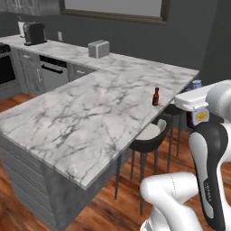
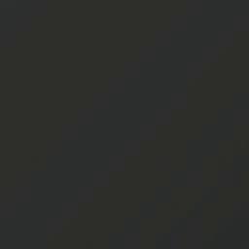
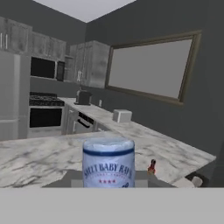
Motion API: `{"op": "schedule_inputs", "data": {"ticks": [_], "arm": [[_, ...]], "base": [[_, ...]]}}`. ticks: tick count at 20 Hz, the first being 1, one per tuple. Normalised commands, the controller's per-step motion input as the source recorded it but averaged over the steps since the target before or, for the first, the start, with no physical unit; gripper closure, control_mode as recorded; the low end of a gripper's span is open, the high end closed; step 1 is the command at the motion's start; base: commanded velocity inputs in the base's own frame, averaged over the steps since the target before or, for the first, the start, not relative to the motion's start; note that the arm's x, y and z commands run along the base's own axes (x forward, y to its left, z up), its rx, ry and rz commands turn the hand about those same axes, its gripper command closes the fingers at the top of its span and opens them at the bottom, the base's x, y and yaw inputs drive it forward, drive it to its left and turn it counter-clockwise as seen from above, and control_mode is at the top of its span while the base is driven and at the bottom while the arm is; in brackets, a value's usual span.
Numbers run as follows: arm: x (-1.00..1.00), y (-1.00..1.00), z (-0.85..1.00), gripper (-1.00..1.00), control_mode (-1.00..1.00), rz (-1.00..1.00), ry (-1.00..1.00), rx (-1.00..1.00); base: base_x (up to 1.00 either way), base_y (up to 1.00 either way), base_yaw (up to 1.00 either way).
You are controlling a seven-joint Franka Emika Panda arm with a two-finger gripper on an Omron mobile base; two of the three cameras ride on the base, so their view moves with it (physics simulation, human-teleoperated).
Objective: The dining table condiment station is running low on condiment bottle. Refill the condiment station by opening the cabinet and taking the condiment bottle from the cabinet and placing it on the dining table.
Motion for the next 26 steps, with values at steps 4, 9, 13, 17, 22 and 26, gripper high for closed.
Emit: {"op": "schedule_inputs", "data": {"ticks": [4,9,13,17,22,26], "arm": [[0.00,0.00,0.00,1.00,1.00,0.00,0.00,0.00],[0.00,0.00,0.00,1.00,1.00,0.00,0.00,0.00],[0.00,0.00,0.00,1.00,1.00,0.00,0.00,0.00],[0.00,0.00,0.00,1.00,1.00,0.00,0.00,0.00],[0.00,0.00,0.00,1.00,1.00,0.00,0.00,0.00],[0.00,0.00,0.00,1.00,1.00,0.00,0.00,0.00]], "base": [[0.71,-1.00,0.06],[0.65,-1.00,0.17],[0.60,-1.00,0.27],[0.65,-0.99,0.38],[0.60,-0.97,0.39],[0.42,-0.98,0.38]]}}
